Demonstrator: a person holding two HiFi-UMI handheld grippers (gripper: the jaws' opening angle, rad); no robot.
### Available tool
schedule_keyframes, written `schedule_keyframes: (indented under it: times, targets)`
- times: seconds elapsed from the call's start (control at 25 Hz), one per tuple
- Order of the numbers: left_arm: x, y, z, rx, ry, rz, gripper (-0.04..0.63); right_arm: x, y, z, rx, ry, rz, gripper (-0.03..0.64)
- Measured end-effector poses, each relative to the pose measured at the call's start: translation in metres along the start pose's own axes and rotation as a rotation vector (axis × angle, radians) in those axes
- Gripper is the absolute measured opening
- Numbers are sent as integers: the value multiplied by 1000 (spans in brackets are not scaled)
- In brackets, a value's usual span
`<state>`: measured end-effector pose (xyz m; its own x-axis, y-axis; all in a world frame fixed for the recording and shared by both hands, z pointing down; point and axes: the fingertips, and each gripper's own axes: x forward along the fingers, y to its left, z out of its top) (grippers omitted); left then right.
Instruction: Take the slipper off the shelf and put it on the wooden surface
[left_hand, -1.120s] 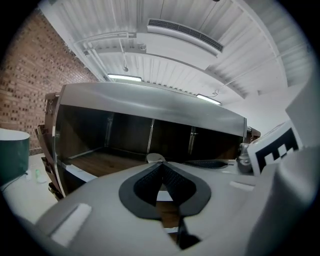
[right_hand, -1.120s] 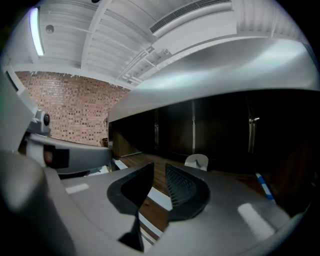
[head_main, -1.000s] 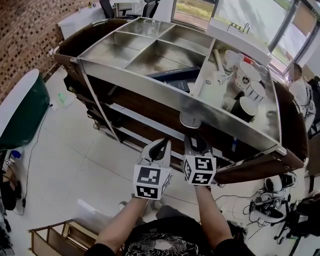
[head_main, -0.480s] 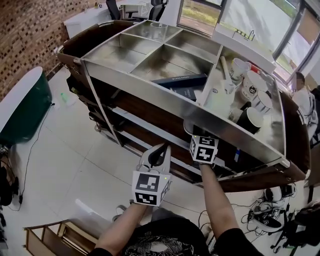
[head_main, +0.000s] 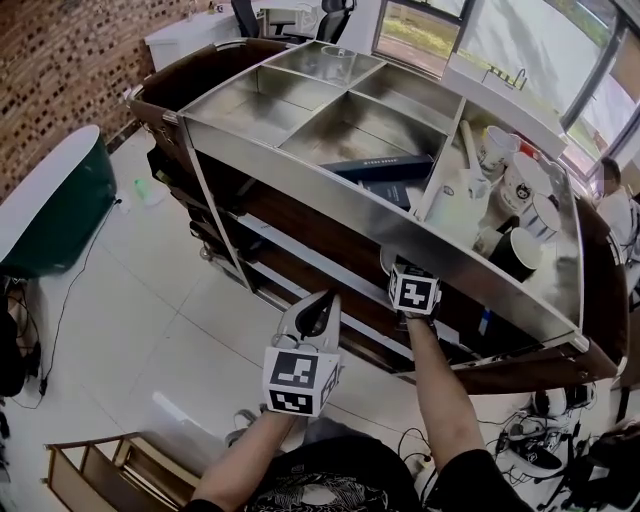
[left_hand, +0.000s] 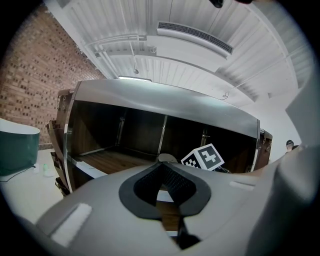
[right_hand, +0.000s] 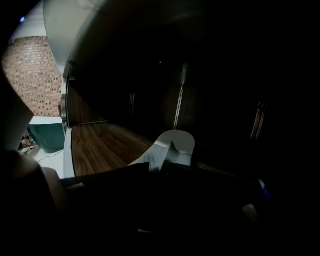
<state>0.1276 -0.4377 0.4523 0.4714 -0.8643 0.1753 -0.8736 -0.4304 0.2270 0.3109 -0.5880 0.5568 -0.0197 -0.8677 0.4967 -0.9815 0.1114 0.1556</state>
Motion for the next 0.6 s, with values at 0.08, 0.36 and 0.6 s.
schedule_keyframes:
  times: [0.08, 0.36, 0.6]
  targets:
    - [-1, 2, -1, -4, 1, 6, 6, 2, 2, -4, 11, 16, 9, 88]
    - [-5, 5, -3, -9, 2, 14, 6, 0, 2, -7, 26, 18, 11, 16]
    - [-13, 8, -3, -24, 4, 25, 6, -17, 6, -4, 51, -17, 13, 8]
